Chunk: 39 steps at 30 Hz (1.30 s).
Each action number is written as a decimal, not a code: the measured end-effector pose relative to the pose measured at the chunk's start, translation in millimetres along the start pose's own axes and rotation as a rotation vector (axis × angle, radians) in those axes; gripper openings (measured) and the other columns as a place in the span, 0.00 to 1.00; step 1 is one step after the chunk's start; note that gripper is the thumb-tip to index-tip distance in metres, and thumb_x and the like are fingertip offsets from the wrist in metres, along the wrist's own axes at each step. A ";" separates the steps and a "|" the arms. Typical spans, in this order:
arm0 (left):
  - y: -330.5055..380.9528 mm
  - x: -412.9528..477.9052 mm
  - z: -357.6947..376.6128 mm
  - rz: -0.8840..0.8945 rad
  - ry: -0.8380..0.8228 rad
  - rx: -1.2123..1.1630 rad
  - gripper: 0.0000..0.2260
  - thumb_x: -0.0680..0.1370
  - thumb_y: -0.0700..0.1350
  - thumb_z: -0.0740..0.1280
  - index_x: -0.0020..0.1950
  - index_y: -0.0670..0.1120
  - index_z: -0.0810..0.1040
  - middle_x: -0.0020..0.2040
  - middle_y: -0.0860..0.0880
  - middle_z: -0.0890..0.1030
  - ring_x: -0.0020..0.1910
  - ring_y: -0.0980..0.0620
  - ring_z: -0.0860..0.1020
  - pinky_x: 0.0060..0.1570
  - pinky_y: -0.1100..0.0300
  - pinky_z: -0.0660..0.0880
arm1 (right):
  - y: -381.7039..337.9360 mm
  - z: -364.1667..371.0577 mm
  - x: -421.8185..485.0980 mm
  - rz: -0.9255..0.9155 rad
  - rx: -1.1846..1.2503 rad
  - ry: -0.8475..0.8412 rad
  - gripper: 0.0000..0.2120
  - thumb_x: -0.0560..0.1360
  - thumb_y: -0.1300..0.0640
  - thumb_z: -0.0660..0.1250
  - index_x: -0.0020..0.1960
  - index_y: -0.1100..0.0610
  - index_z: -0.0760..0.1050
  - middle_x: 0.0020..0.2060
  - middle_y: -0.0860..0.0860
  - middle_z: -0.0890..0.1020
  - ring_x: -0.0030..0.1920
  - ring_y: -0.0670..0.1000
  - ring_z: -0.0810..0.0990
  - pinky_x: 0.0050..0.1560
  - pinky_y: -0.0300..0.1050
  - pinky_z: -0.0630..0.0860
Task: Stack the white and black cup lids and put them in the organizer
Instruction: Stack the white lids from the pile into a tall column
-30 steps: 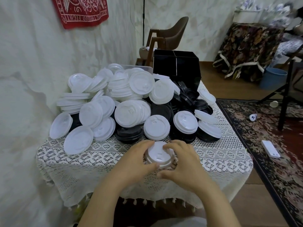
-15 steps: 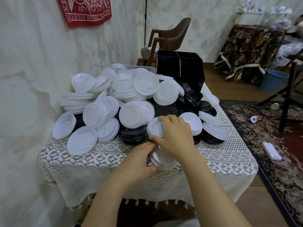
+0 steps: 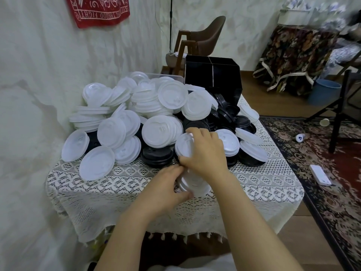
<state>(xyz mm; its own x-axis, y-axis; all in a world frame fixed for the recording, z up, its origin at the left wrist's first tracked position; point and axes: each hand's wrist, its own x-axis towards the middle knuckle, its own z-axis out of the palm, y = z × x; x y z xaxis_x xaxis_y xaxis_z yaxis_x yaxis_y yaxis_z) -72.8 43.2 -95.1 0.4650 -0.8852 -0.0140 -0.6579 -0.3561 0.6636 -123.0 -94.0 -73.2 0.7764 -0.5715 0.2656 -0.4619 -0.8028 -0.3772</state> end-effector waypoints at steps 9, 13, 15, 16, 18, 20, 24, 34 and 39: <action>6.0 -3.9 -1.6 -0.016 0.041 -0.012 0.32 0.73 0.51 0.74 0.74 0.54 0.64 0.68 0.62 0.68 0.63 0.65 0.64 0.60 0.69 0.59 | 21.8 -24.6 -59.6 0.128 0.433 0.053 0.30 0.69 0.54 0.73 0.68 0.47 0.67 0.58 0.39 0.68 0.64 0.46 0.64 0.57 0.39 0.61; 5.8 -7.3 -4.4 0.008 0.070 0.008 0.26 0.73 0.48 0.74 0.69 0.56 0.70 0.61 0.65 0.70 0.60 0.64 0.69 0.55 0.70 0.64 | 26.3 -23.3 -78.4 0.081 0.494 -0.067 0.31 0.68 0.56 0.73 0.68 0.44 0.66 0.60 0.38 0.68 0.64 0.43 0.66 0.57 0.34 0.63; 5.4 -10.3 -7.3 0.018 0.129 0.007 0.21 0.76 0.45 0.70 0.68 0.57 0.72 0.59 0.65 0.71 0.59 0.63 0.71 0.53 0.70 0.65 | 28.2 -23.3 -81.4 0.064 0.537 -0.089 0.33 0.68 0.57 0.74 0.67 0.41 0.65 0.62 0.38 0.68 0.63 0.41 0.67 0.56 0.30 0.64; 6.2 -11.7 -9.1 0.007 0.181 -0.027 0.19 0.78 0.44 0.67 0.68 0.56 0.72 0.59 0.65 0.72 0.57 0.64 0.71 0.51 0.72 0.66 | 29.0 -24.5 -82.0 0.061 0.559 -0.091 0.33 0.68 0.57 0.74 0.66 0.39 0.64 0.62 0.38 0.67 0.63 0.40 0.67 0.55 0.29 0.65; 10.2 -12.9 -13.0 -0.036 0.295 -0.223 0.14 0.80 0.44 0.64 0.65 0.56 0.75 0.58 0.63 0.77 0.52 0.65 0.76 0.47 0.75 0.69 | 29.7 -27.9 -82.0 0.040 0.594 -0.093 0.35 0.67 0.58 0.75 0.65 0.36 0.62 0.63 0.38 0.68 0.62 0.38 0.68 0.58 0.31 0.67; 16.4 -12.4 -16.6 -0.086 0.344 -0.536 0.10 0.80 0.44 0.63 0.59 0.54 0.77 0.50 0.58 0.82 0.45 0.64 0.79 0.43 0.71 0.74 | 29.2 -31.5 -81.8 -0.007 0.609 -0.125 0.36 0.67 0.60 0.75 0.65 0.36 0.62 0.62 0.36 0.70 0.63 0.37 0.70 0.59 0.31 0.68; 21.9 -9.8 -18.5 -0.239 0.272 -1.005 0.09 0.79 0.39 0.65 0.58 0.45 0.78 0.43 0.47 0.83 0.36 0.53 0.78 0.35 0.62 0.75 | 26.3 -36.9 -84.4 -0.087 0.663 -0.205 0.38 0.66 0.65 0.74 0.69 0.43 0.64 0.57 0.30 0.71 0.62 0.36 0.71 0.58 0.26 0.67; 27.1 -11.6 -21.3 -0.164 0.142 -1.368 0.27 0.65 0.33 0.70 0.64 0.43 0.73 0.41 0.44 0.81 0.41 0.48 0.83 0.38 0.55 0.82 | 31.6 -21.0 -77.2 -0.046 0.714 -0.003 0.33 0.73 0.64 0.71 0.69 0.41 0.62 0.68 0.38 0.68 0.70 0.37 0.65 0.69 0.45 0.70; 31.8 -12.1 -17.2 -0.141 0.118 -1.330 0.28 0.64 0.33 0.71 0.64 0.44 0.73 0.44 0.42 0.83 0.43 0.47 0.83 0.40 0.56 0.82 | 24.2 -16.7 -76.1 0.003 0.697 -0.068 0.44 0.64 0.42 0.75 0.75 0.47 0.60 0.70 0.37 0.65 0.72 0.39 0.63 0.73 0.47 0.65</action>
<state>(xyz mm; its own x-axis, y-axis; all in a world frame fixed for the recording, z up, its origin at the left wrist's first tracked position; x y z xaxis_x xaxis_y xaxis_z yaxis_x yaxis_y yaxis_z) -89.1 47.8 -60.9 0.5732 -0.8103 -0.1222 0.4393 0.1779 0.8806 -200.4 -72.7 -87.7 0.8111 -0.5436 0.2160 -0.0993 -0.4918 -0.8650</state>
